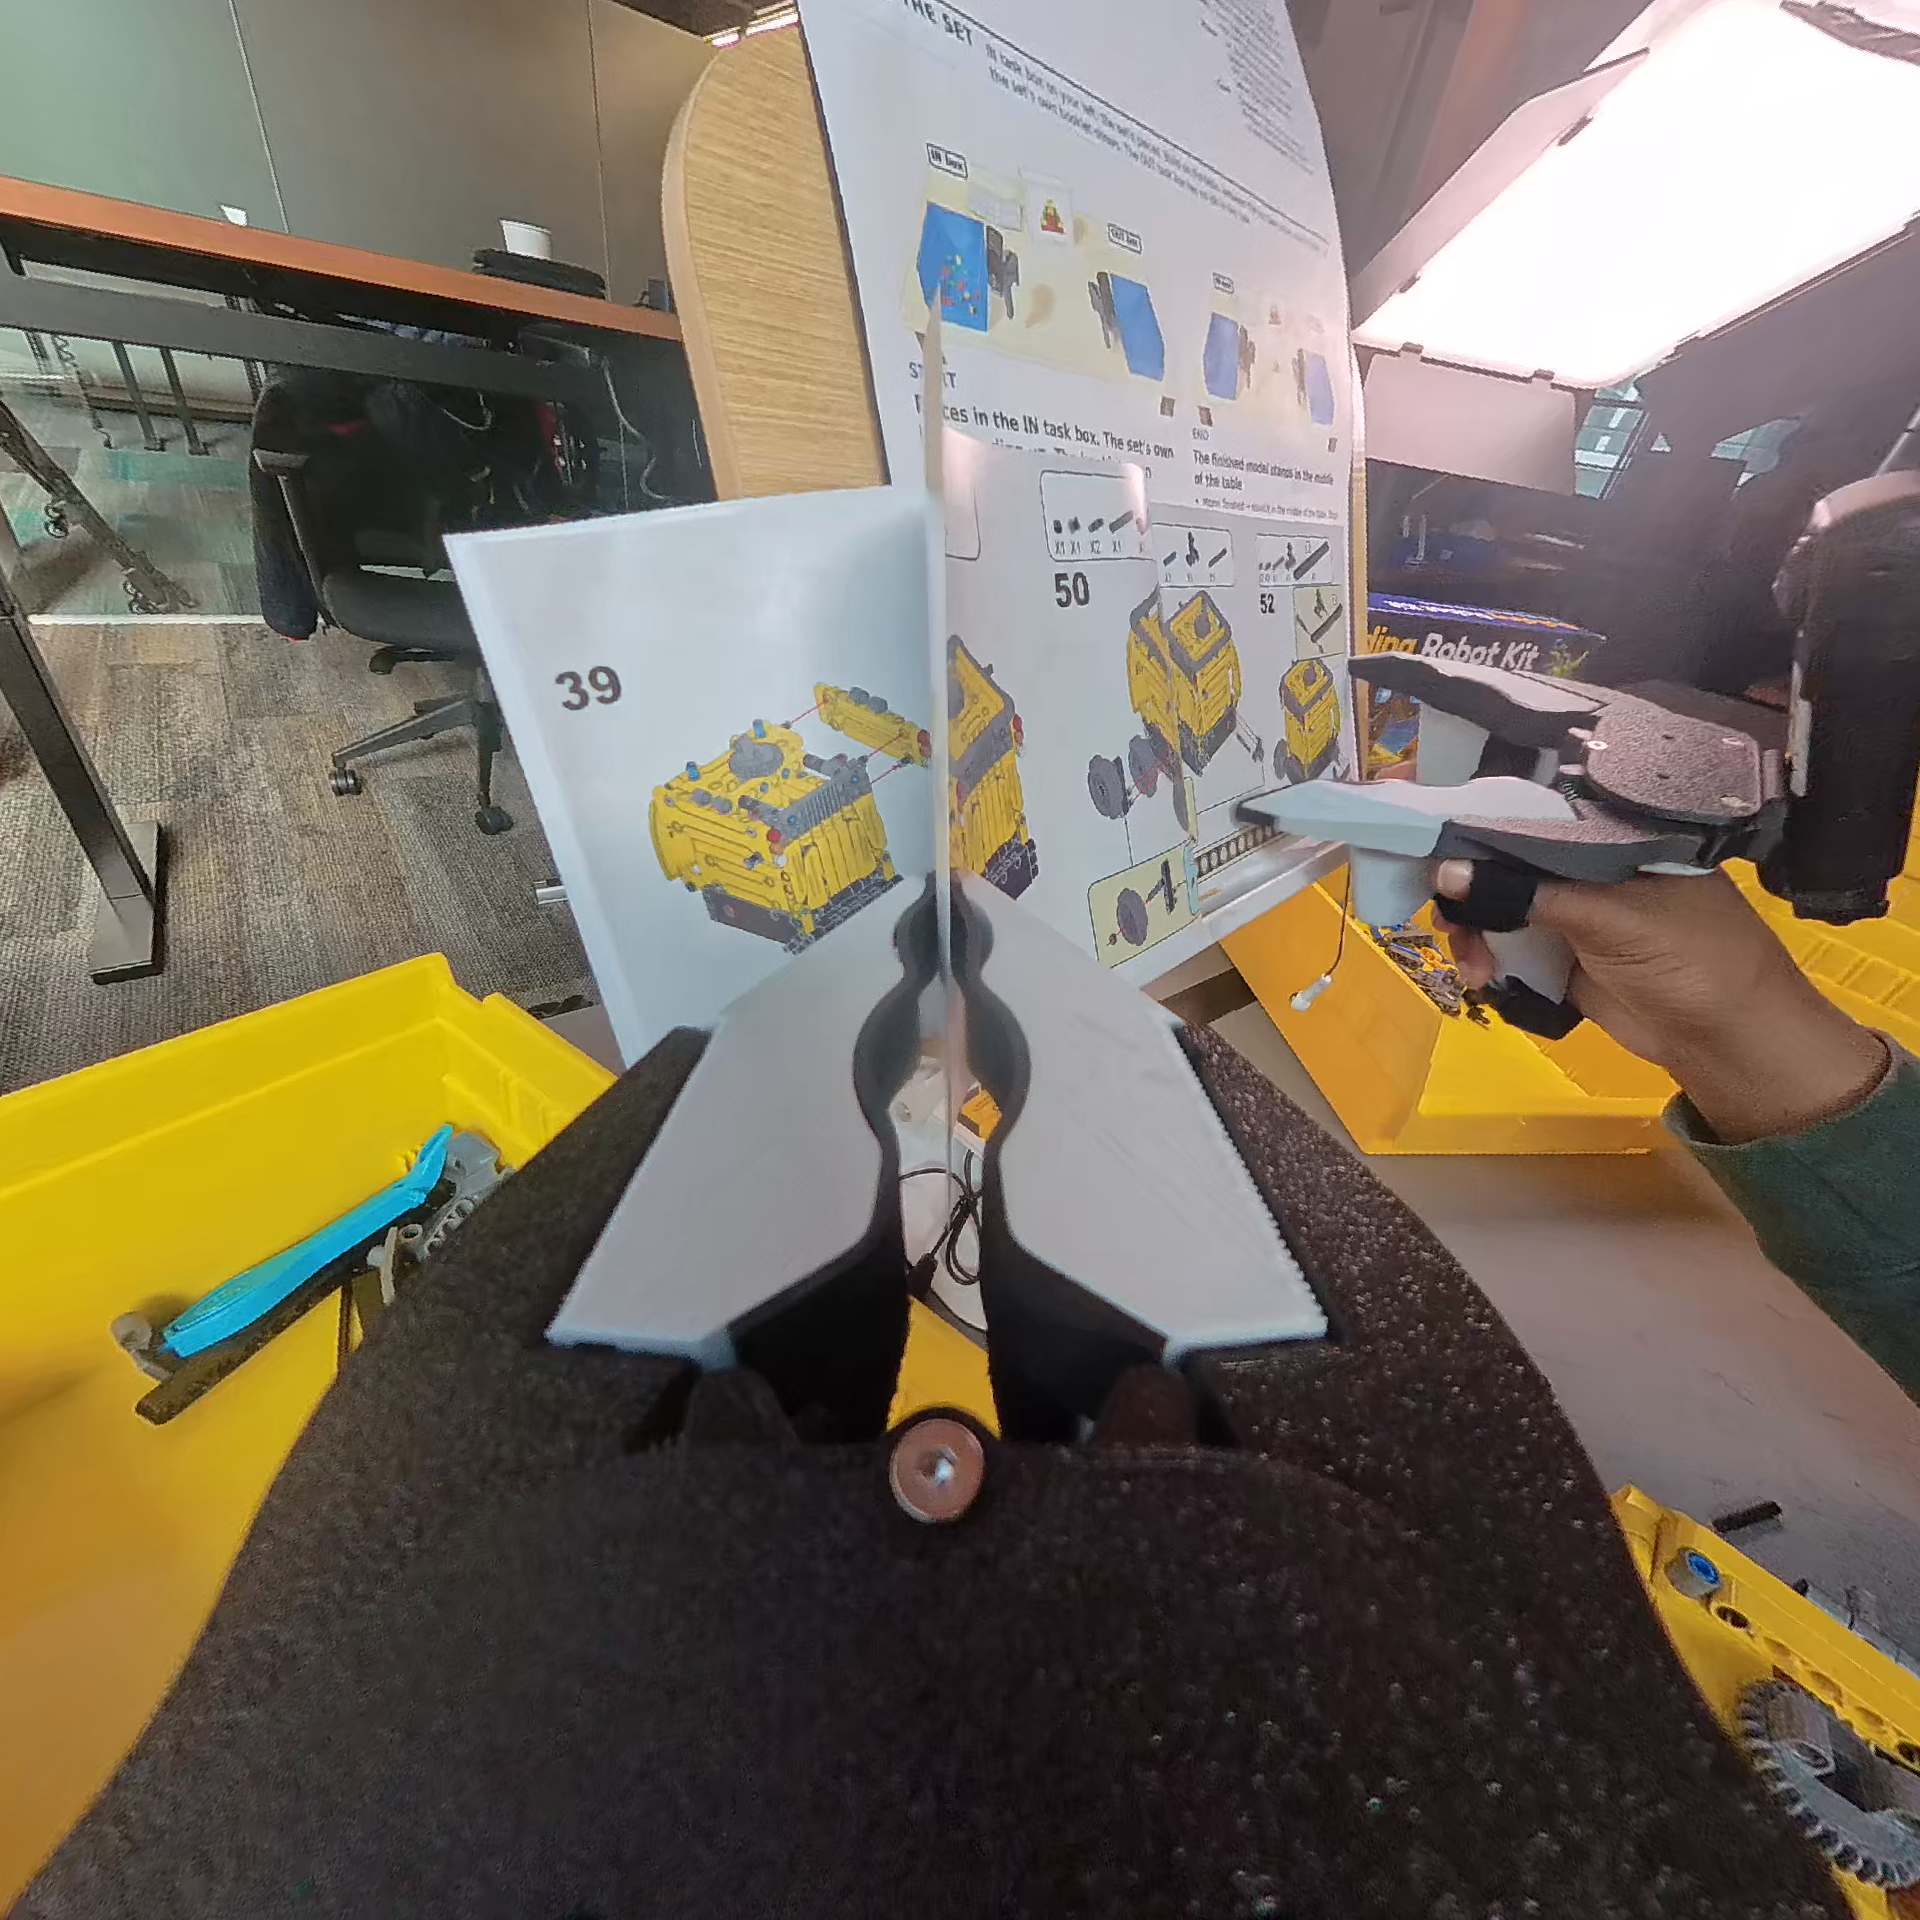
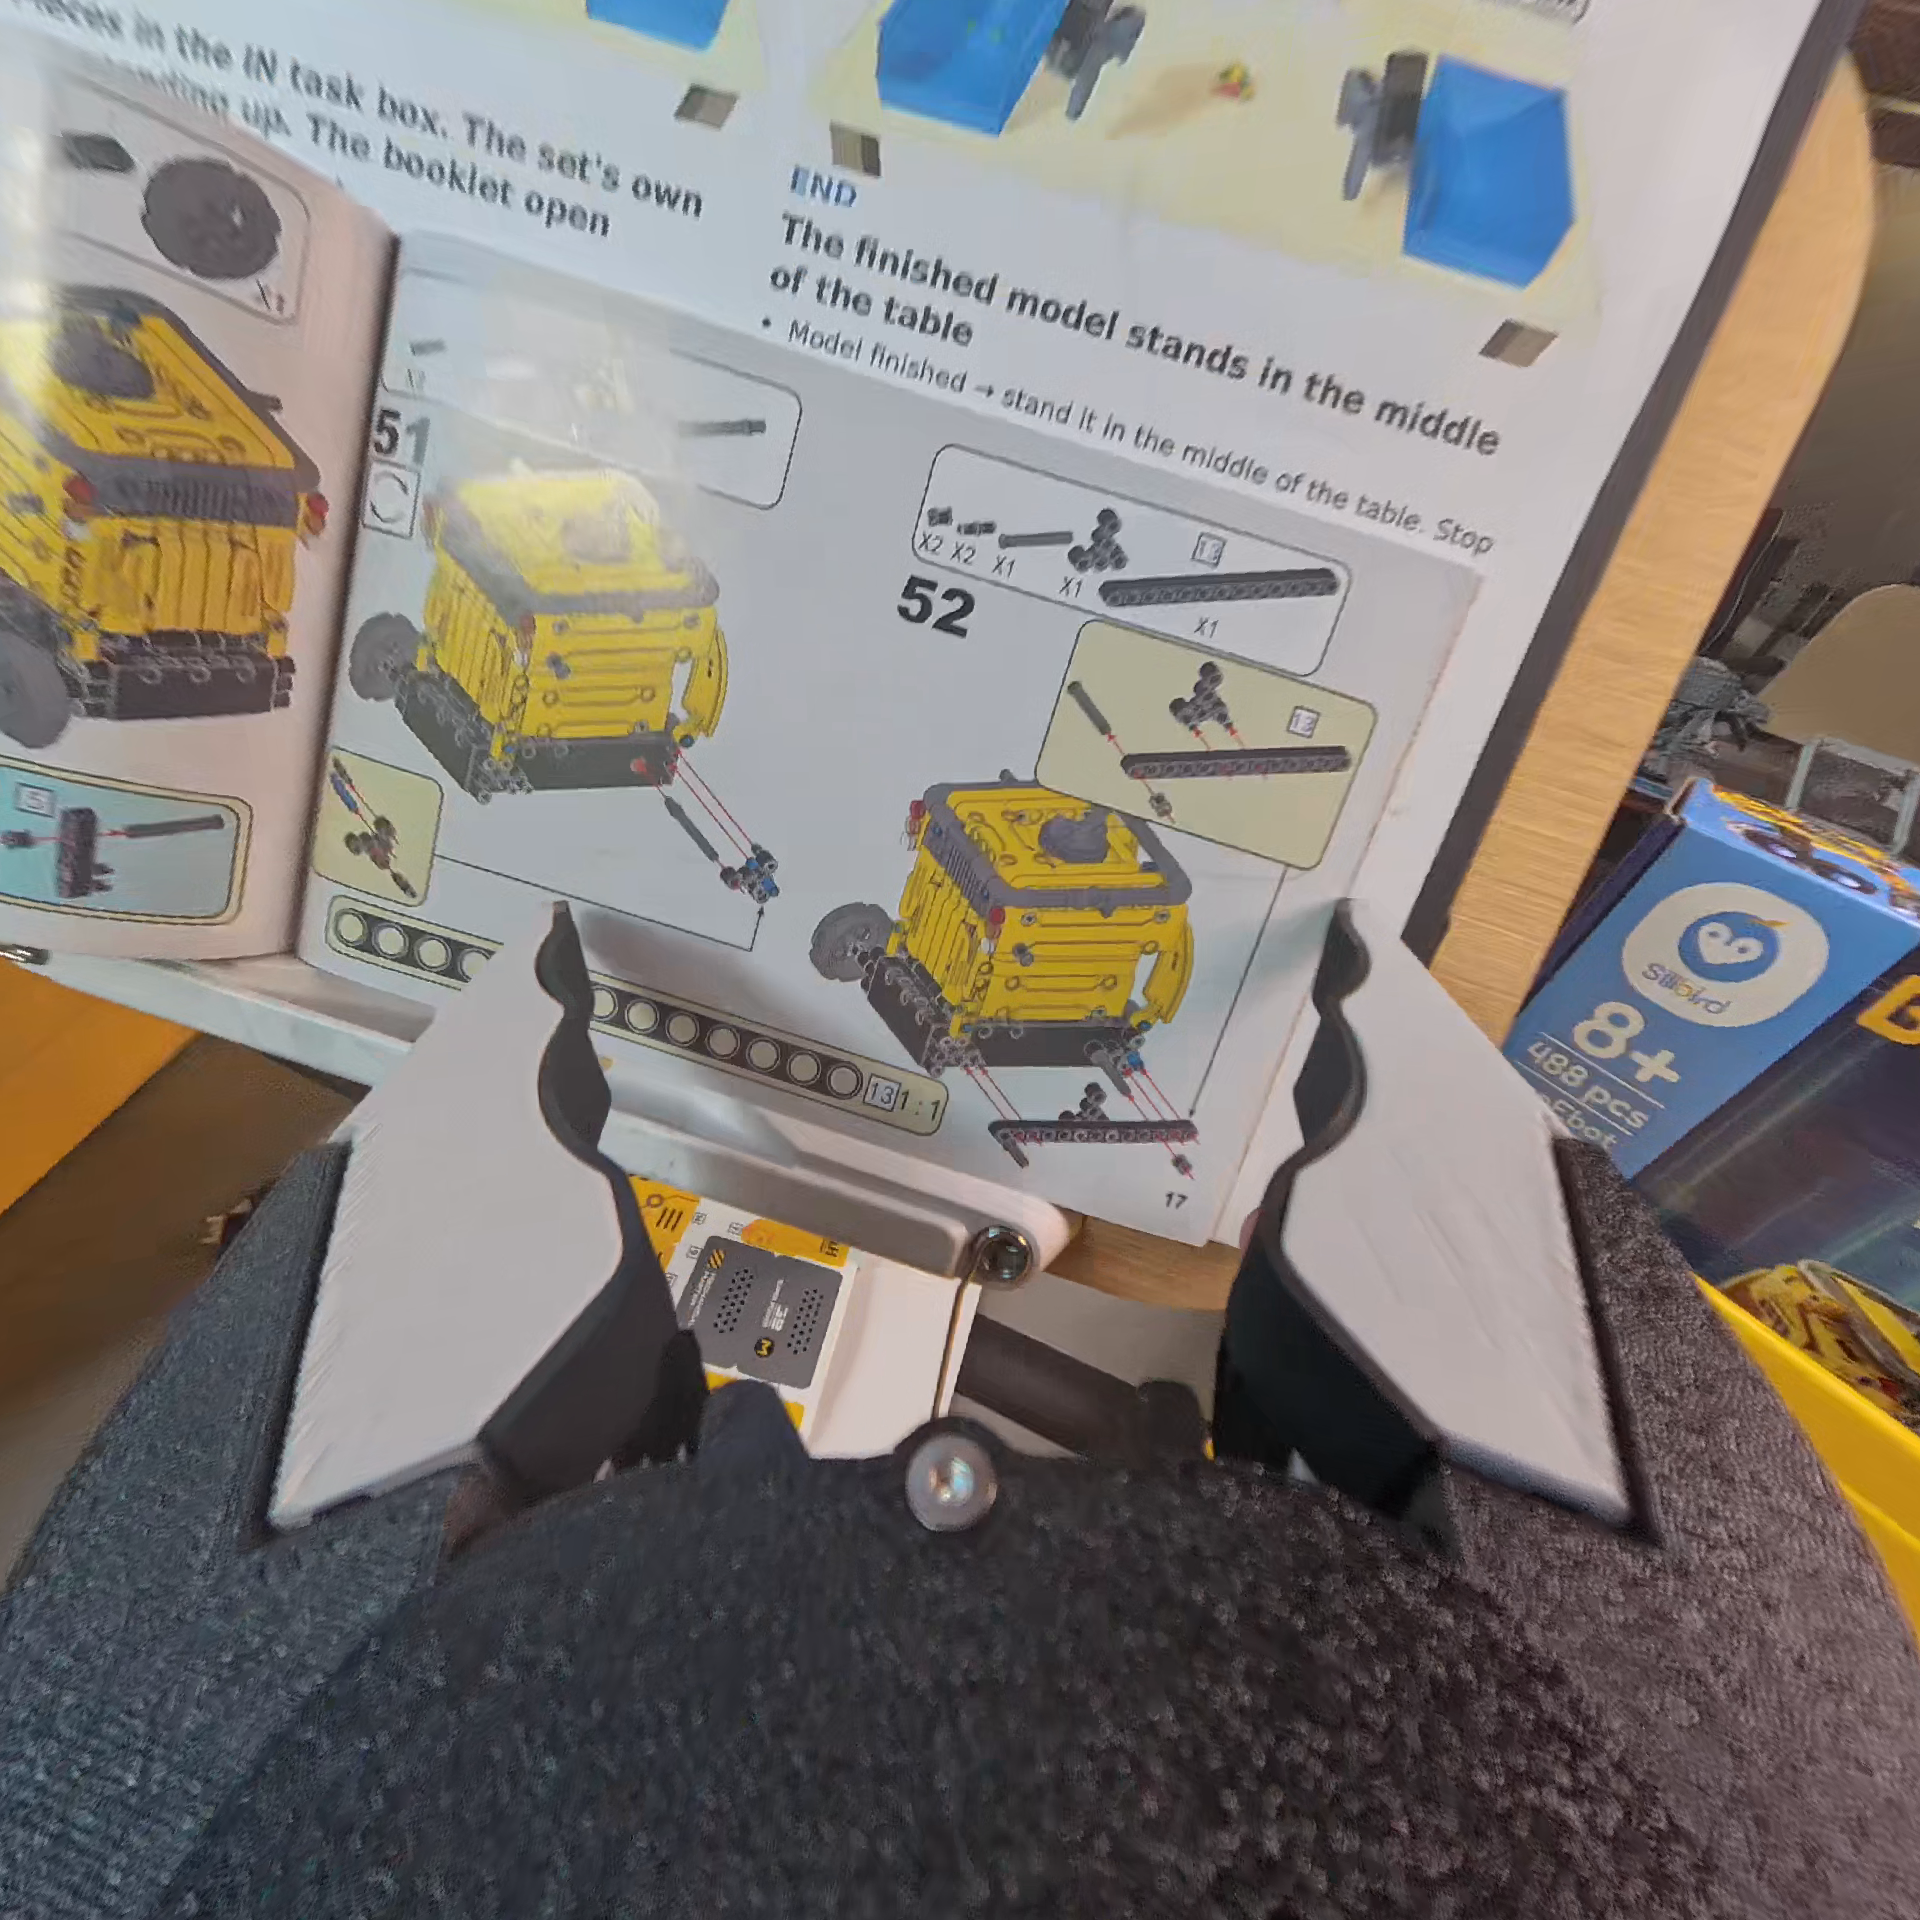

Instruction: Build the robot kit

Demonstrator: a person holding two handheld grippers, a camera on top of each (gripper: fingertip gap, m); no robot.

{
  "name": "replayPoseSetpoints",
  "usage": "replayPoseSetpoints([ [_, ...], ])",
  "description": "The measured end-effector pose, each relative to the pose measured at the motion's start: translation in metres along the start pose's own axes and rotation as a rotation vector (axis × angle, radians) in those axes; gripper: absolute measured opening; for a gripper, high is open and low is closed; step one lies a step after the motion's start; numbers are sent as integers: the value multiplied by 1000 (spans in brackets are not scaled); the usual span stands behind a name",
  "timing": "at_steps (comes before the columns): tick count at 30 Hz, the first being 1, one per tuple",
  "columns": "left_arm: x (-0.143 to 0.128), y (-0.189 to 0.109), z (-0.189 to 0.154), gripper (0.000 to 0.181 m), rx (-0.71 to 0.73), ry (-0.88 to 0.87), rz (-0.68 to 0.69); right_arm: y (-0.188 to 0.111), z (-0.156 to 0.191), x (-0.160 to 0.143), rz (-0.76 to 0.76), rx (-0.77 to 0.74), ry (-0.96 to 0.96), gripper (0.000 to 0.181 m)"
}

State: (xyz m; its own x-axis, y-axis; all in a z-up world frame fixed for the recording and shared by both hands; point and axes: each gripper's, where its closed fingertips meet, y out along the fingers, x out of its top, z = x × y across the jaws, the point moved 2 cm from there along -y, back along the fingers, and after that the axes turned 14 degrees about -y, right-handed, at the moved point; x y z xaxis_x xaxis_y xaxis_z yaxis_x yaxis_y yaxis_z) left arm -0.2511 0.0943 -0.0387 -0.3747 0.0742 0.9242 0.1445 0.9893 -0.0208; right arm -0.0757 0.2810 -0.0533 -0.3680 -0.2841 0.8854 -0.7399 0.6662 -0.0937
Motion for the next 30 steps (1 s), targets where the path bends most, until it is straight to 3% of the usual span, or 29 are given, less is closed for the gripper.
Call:
replayPoseSetpoints([
  [5, -1, 2, -1, 0, -1, 6, 6, 6, 1, -2, -10, -37, -36, 135],
  [11, -4, 4, -1, 0, 6, 8, 12, 1, -8, -3, -28, -62, -25, 116],
  [17, -8, 7, -3, 0, 10, 18, 26, -5, -11, 0, -26, -122, -62, 113],
  [20, -6, 5, -2, 0, 9, 12, 18, -10, -9, 17, -117, -140, -114, 126],
  [22, -6, 5, -1, 0, 10, 7, 14, 2, 10, 6, -51, -5, -79, 133],
  [23, -7, 5, -1, 0, 9, 5, 16, 6, 12, 3, -47, -16, -117, 134],
  [27, -8, 7, -1, 0, 9, 9, 22, 7, 12, 2, -38, -12, -117, 128],
  [30, -10, 9, -2, 0, 8, 9, 26, 4, 11, 2, -53, -13, -106, 105],
])
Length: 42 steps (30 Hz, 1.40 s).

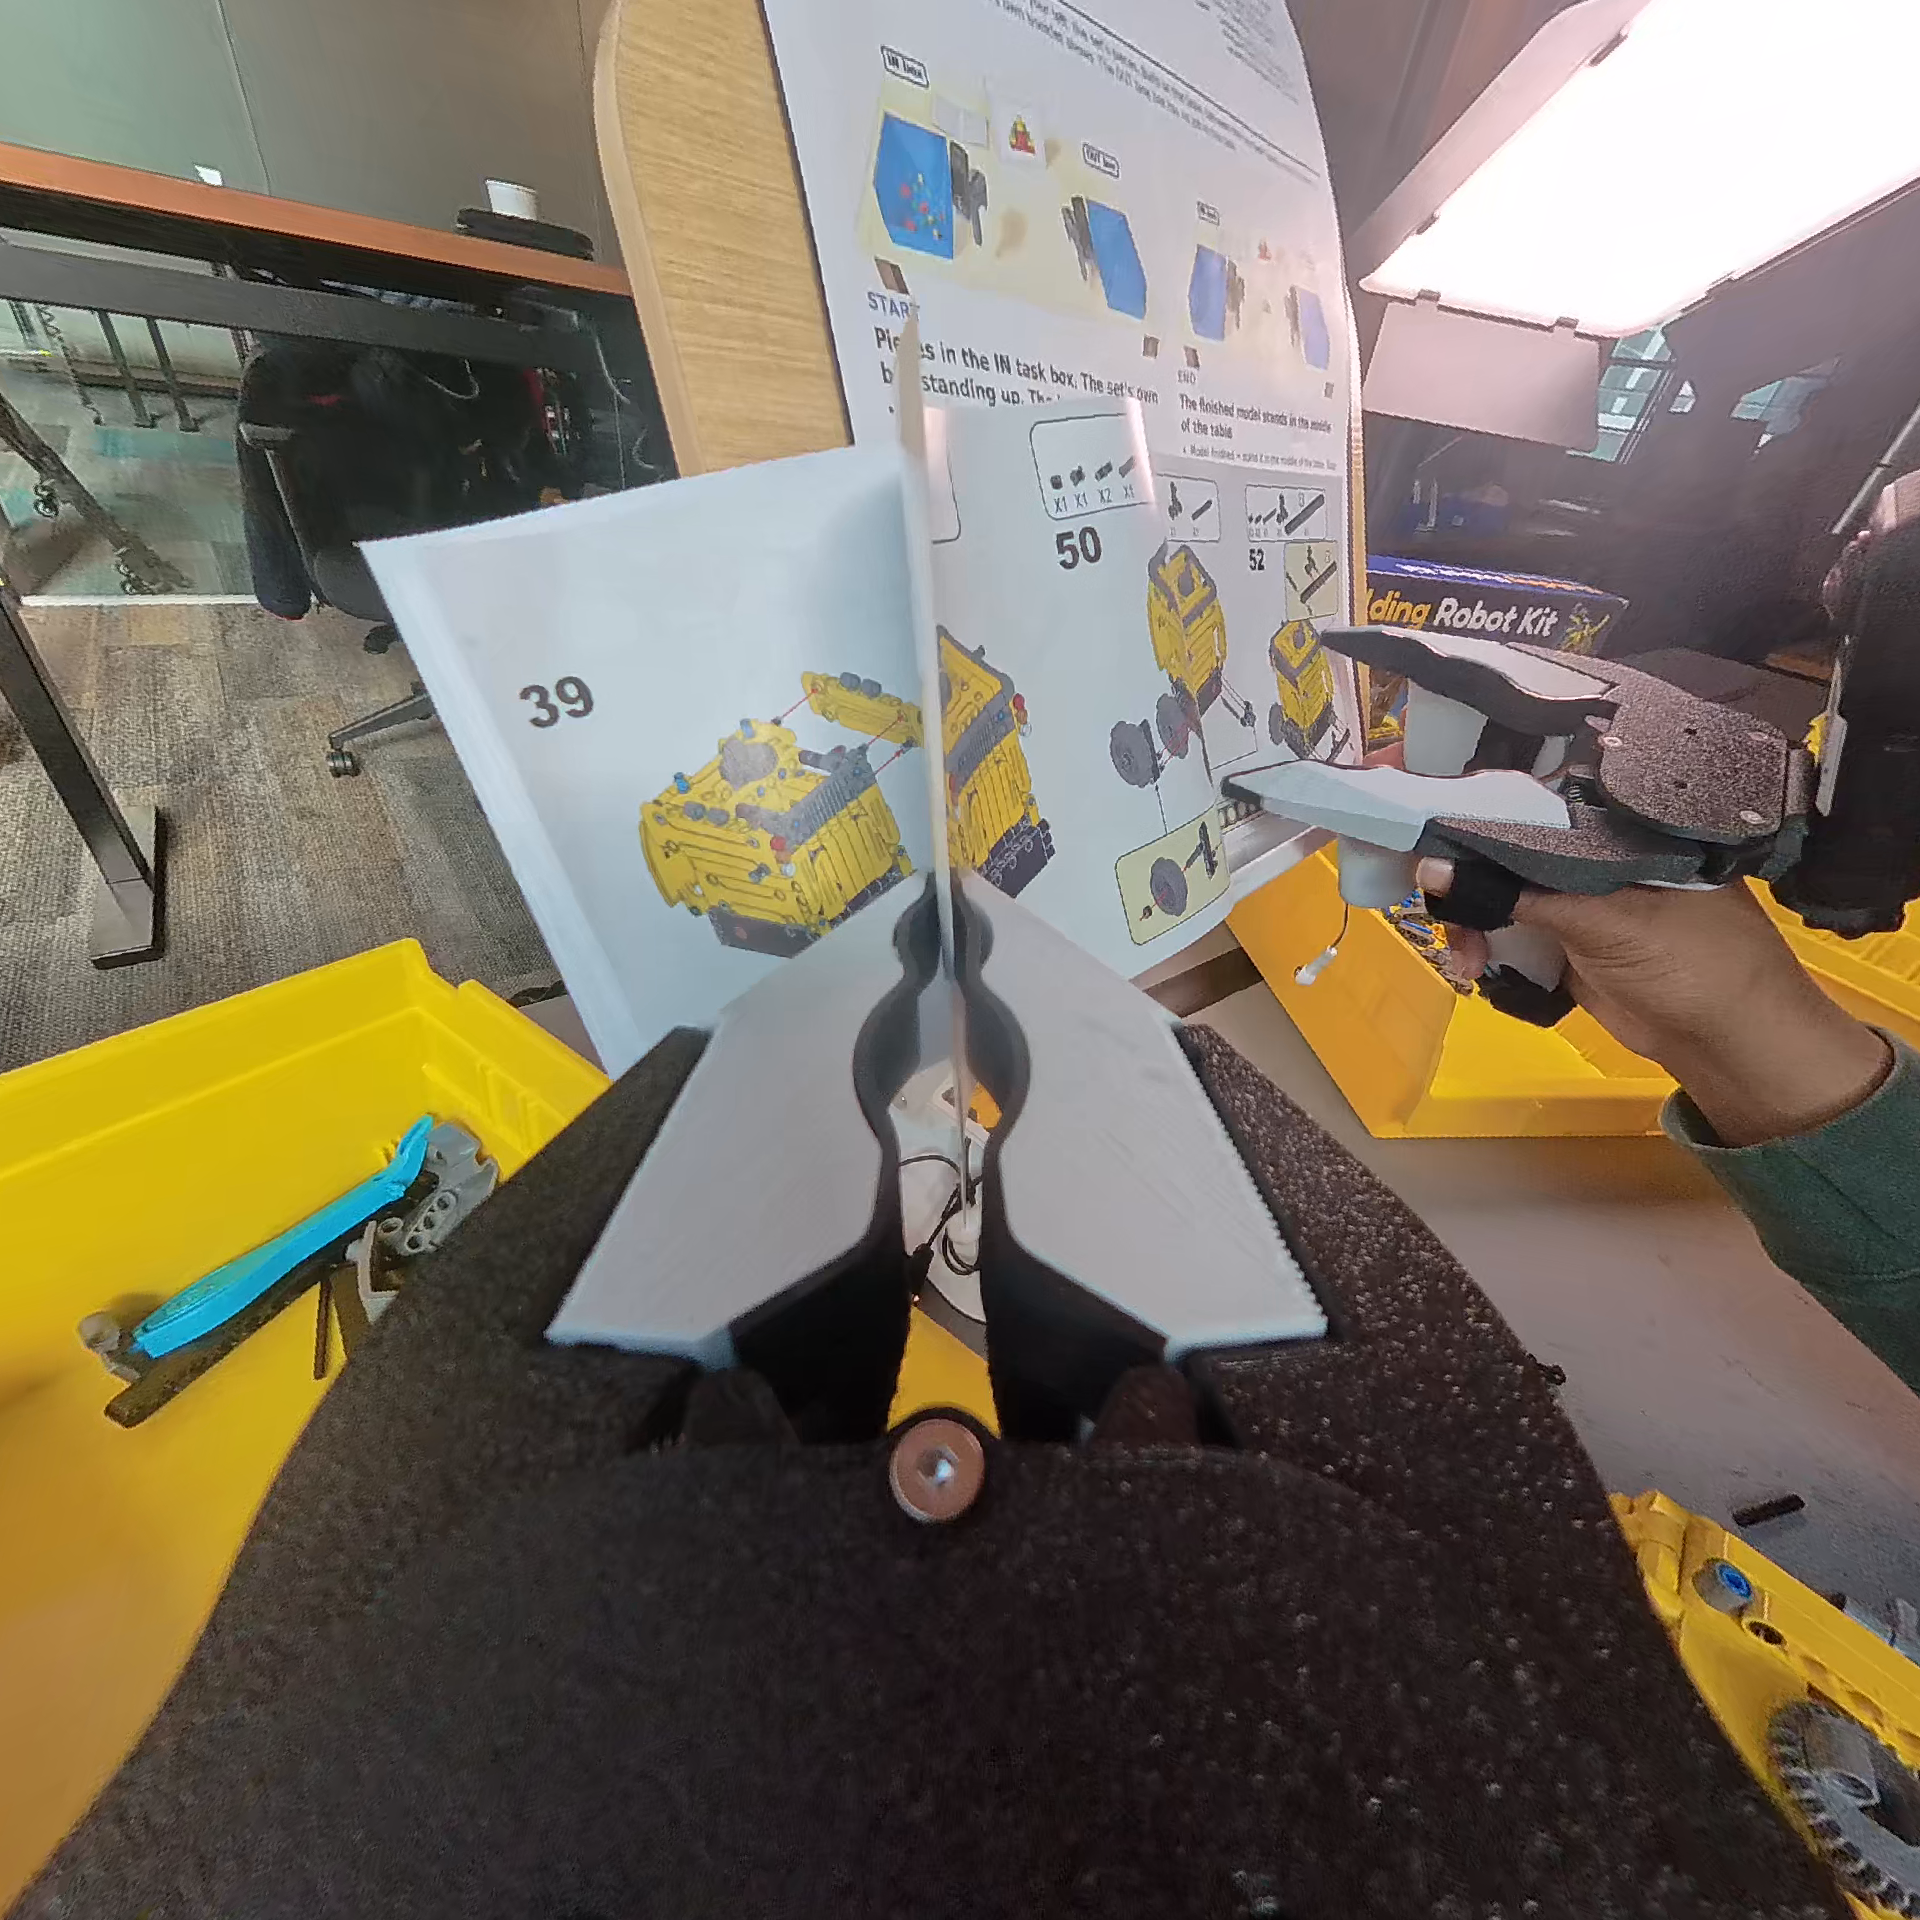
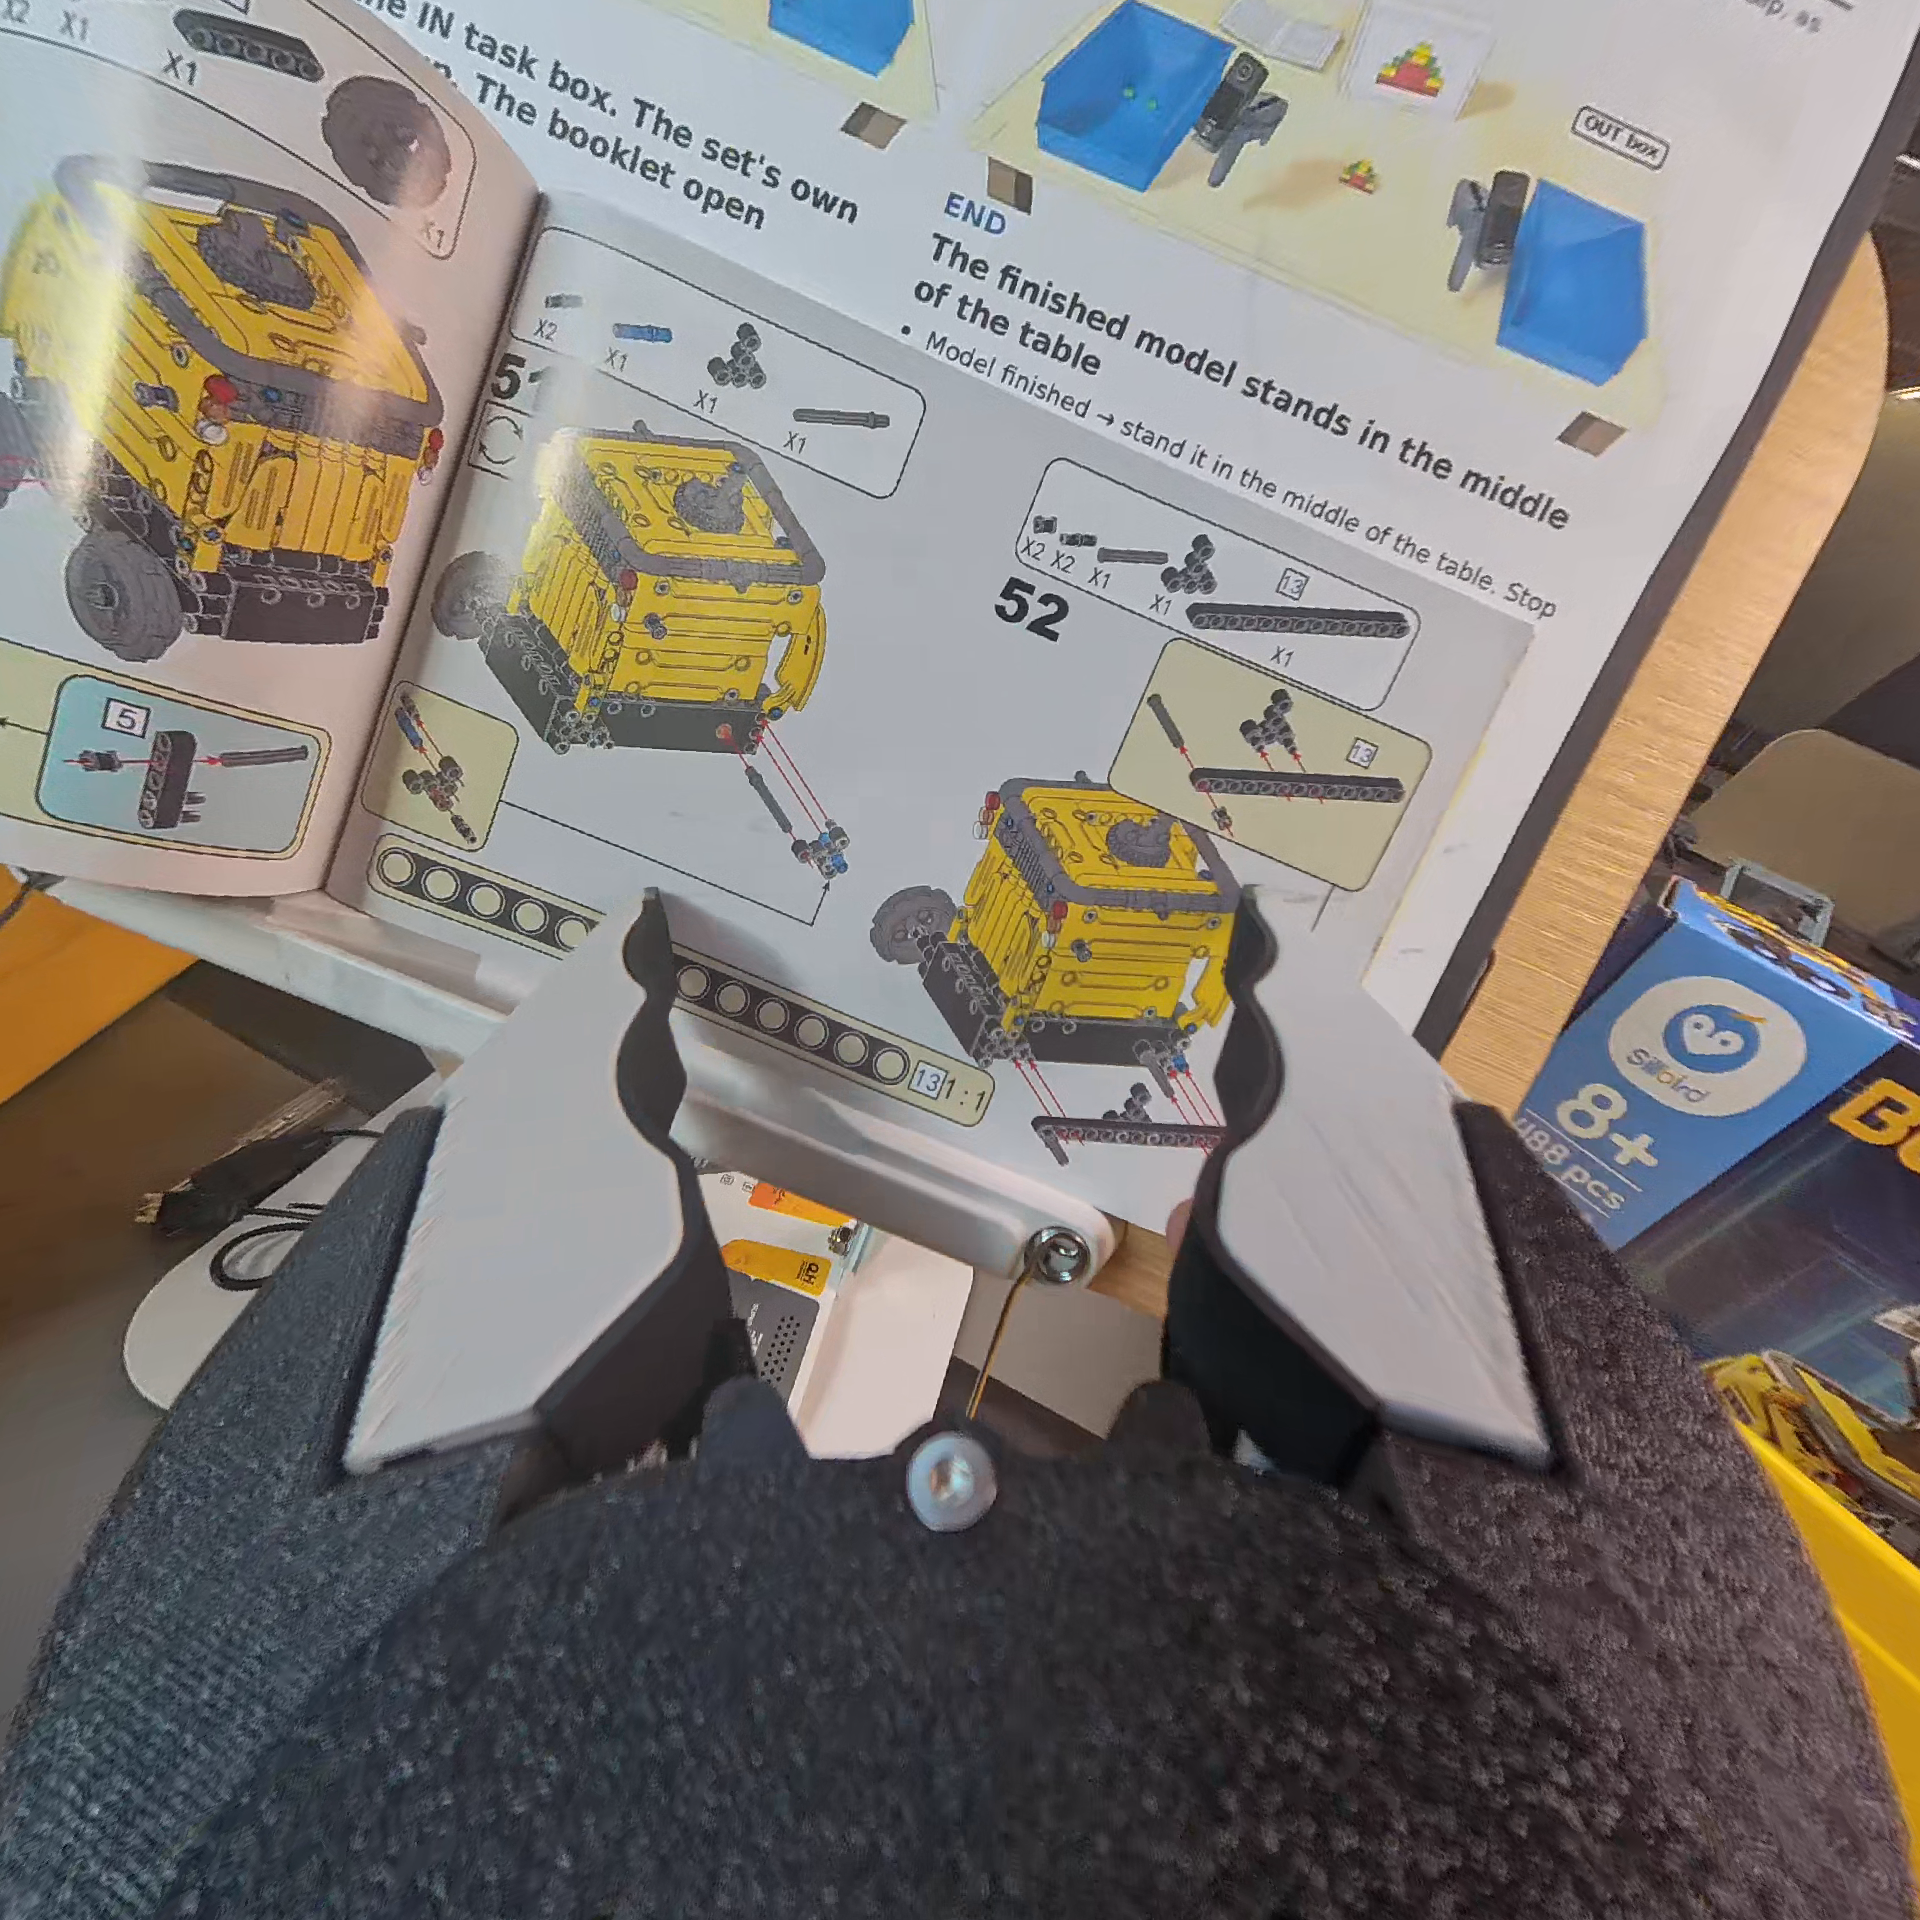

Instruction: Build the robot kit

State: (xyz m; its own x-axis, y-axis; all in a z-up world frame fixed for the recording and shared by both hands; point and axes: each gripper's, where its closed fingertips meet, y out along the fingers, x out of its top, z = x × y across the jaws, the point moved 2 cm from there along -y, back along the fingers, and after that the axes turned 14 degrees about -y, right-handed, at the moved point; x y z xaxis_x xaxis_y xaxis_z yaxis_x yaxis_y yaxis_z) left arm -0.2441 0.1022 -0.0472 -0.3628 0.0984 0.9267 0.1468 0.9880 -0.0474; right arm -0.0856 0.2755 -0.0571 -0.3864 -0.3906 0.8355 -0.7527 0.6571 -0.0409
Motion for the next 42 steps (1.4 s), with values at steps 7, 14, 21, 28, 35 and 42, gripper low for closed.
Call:
replayPoseSetpoints([
  [7, 0, 2, -3, 0, 0, 15, 1, -8, -10, 1, -5, 1, 9, 53],
  [14, 4, -2, -5, 0, -14, 6, -10, 9, -29, 26, -28, 25, -151, 135],
  [21, 12, -7, -11, 0, -37, 11, -29, 15, -17, 19, 33, 120, -195, 117],
  [28, 16, -9, -14, 0, -51, 5, -45, 6, -25, 19, 36, 145, -227, 55],
  [35, 19, -12, -17, 0, -59, 7, -53, 16, -36, 13, 72, 164, -263, 130],
  [42, 19, -12, -15, 0, -59, 6, -52, 12, -23, 10, 48, 209, -278, 90],
])
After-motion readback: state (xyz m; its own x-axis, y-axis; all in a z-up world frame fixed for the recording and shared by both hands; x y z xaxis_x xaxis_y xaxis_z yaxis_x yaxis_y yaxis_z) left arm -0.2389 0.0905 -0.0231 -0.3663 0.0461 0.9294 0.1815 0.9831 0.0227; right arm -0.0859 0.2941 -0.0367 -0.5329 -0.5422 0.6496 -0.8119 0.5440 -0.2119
